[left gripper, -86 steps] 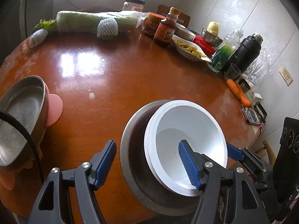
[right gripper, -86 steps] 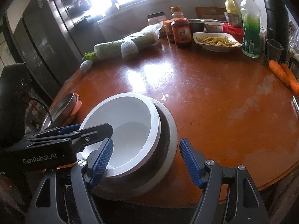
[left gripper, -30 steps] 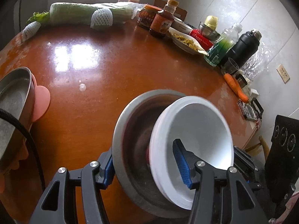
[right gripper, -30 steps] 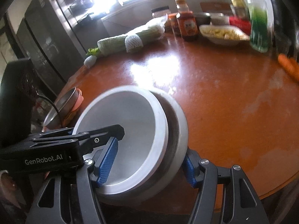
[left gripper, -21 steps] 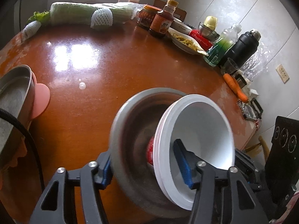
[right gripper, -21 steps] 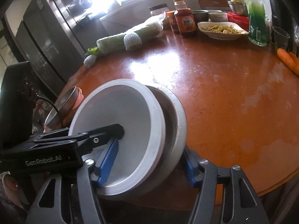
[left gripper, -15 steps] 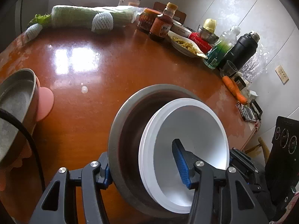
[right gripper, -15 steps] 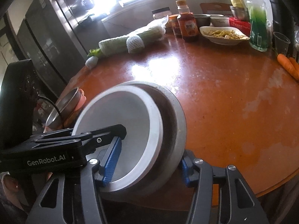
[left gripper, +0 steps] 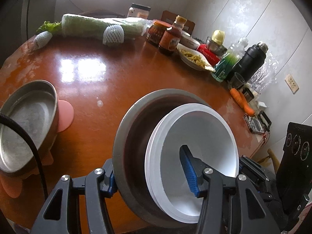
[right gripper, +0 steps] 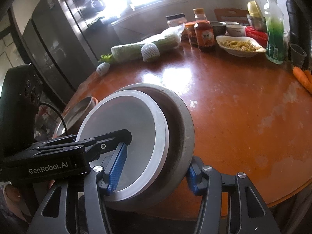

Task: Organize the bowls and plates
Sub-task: 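Lift and tilt the nested bowl stack with the left tool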

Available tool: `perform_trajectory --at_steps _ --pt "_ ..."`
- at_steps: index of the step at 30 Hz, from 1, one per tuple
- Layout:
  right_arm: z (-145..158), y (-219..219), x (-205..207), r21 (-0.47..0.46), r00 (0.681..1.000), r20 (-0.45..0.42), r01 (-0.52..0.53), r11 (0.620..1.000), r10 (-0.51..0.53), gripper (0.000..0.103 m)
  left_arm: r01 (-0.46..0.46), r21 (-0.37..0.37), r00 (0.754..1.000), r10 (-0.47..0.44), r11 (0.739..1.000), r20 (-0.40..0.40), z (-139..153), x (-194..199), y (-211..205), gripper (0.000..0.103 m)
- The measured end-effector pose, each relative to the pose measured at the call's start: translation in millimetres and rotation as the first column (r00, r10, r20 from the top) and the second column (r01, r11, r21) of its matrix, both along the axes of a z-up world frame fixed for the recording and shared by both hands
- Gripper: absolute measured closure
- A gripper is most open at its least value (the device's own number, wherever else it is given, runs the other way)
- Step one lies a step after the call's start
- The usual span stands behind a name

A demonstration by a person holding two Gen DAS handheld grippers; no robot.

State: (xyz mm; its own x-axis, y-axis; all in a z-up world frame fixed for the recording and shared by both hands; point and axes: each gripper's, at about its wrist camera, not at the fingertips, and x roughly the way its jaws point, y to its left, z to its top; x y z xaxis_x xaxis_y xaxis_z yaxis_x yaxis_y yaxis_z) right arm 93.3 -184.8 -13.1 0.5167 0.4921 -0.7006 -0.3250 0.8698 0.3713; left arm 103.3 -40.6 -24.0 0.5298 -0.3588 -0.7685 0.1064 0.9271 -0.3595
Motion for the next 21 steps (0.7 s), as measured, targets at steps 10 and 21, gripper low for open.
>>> perform_trajectory --at_steps 10,21 --pt "16.9 11.4 -6.0 0.003 0.999 0.038 -0.019 1.0 0.019 0.046 -0.028 0.001 0.999 0.028 1.0 0.042 18.3 -12.0 10.5 0.048" --pt "29.7 21.6 -7.2 0.004 0.997 0.06 -0.039 0.999 0.038 0.046 -0.051 0.0 0.997 0.051 0.999 0.064 30.2 -21.2 18.5 0.048"
